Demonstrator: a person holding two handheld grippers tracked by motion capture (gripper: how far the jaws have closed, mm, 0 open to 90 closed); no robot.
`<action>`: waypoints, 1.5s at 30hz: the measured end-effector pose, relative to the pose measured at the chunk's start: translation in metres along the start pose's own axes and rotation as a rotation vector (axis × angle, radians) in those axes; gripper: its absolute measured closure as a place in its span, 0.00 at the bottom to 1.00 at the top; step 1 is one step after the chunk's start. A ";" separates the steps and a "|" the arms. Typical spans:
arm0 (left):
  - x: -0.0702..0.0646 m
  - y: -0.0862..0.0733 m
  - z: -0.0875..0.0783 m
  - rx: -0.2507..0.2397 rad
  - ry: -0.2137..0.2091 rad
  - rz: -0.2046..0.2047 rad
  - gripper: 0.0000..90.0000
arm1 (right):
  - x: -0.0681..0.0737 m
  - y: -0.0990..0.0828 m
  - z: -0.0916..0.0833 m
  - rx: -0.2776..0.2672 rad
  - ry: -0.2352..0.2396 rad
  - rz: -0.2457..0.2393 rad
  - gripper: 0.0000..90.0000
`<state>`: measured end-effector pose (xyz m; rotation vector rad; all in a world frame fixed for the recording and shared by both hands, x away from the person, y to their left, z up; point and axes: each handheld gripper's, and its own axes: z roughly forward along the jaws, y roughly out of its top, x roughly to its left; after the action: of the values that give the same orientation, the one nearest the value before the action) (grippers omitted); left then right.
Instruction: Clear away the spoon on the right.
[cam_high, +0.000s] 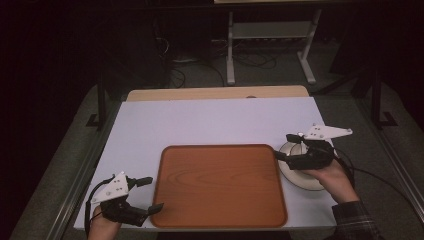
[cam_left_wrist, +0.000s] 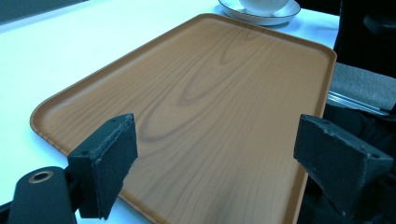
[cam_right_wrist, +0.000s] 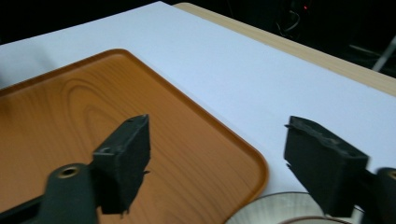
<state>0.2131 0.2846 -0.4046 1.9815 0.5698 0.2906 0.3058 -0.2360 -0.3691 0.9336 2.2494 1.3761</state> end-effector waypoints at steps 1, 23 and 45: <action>0.000 0.000 0.000 0.000 0.000 0.000 0.15 | -0.002 0.000 0.000 0.001 -0.003 0.006 0.33; 0.001 0.000 0.000 0.003 -0.001 -0.005 0.15 | -0.049 0.000 0.012 0.085 -0.132 0.090 0.99; 0.000 0.000 0.000 0.011 0.000 0.006 0.15 | -0.070 -0.017 0.009 0.129 -0.233 0.140 1.00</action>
<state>0.2131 0.2852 -0.4046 1.9939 0.5665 0.2912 0.3553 -0.2835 -0.3913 1.2466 2.1496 1.1205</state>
